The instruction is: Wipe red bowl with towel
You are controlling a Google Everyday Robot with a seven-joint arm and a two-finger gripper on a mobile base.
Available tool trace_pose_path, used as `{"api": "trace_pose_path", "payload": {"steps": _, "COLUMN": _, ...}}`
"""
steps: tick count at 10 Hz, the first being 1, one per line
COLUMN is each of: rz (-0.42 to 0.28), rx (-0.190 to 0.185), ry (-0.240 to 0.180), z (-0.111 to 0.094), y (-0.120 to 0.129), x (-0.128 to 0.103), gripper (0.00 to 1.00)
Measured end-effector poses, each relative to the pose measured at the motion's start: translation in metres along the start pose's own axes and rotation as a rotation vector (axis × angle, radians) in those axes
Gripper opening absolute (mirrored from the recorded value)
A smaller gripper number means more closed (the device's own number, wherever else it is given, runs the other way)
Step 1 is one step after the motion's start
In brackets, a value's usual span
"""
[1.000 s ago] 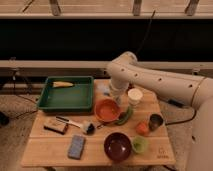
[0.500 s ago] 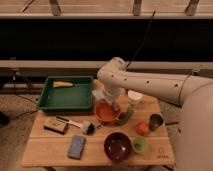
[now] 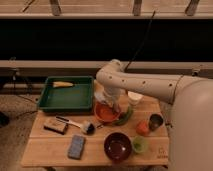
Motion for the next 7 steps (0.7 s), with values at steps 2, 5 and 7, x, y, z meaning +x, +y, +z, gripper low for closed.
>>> {"api": "trace_pose_path", "payload": {"steps": 2, "rz": 0.005, "rx": 0.001, "ry": -0.005, "z": 0.003, "y": 0.005, "x": -0.001, "gripper": 0.8}}
{"api": "trace_pose_path", "payload": {"steps": 5, "rz": 0.045, "rx": 0.026, "ry": -0.02, "z": -0.002, "y": 0.032, "x": -0.008, "gripper": 0.8}}
{"api": "trace_pose_path", "payload": {"steps": 7, "rz": 0.041, "rx": 0.029, "ry": -0.018, "z": -0.002, "y": 0.029, "x": -0.006, "gripper": 0.8}}
